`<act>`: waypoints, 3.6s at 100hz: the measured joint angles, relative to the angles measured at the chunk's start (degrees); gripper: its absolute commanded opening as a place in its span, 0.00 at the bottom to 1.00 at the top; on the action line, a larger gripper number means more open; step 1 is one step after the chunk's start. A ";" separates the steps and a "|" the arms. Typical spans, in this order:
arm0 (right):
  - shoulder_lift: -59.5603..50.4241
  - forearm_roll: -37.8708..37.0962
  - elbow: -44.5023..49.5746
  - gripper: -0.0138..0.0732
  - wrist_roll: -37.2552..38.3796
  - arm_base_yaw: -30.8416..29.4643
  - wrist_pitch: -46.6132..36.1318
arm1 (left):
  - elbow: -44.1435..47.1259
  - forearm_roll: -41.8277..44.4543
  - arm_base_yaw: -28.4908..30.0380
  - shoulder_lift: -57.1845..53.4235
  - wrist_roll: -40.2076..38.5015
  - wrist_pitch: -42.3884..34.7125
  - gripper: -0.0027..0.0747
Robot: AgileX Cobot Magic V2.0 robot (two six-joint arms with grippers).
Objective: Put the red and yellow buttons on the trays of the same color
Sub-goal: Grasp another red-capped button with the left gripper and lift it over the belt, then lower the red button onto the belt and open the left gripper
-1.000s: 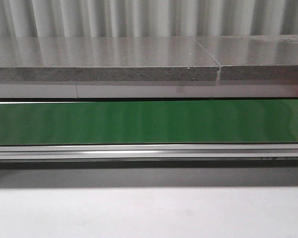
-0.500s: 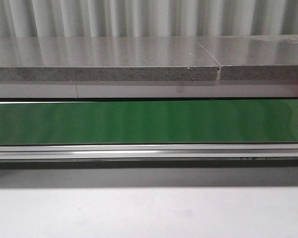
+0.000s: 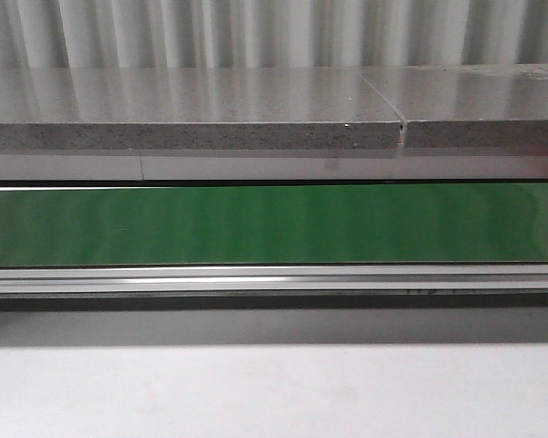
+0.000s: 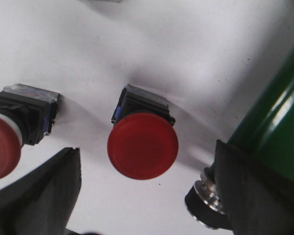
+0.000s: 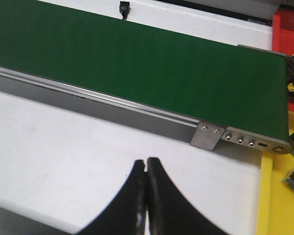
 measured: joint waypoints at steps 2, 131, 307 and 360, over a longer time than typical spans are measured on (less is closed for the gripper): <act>0.00 0.00 0.00 0.08 0.00 0.00 0.00 | -0.31 0.00 0.00 0.55 -0.08 0.14 0.74; 0.00 0.00 0.00 0.08 0.00 0.00 0.04 | -13.63 0.34 -7.41 -4.04 2.17 8.46 0.25; 0.00 0.00 0.00 0.08 0.00 0.00 0.04 | -21.43 1.66 1.56 1.12 -0.47 9.55 0.65; -0.10 0.00 0.00 0.08 0.00 0.00 0.04 | -21.59 1.81 3.89 11.26 -0.47 8.77 0.65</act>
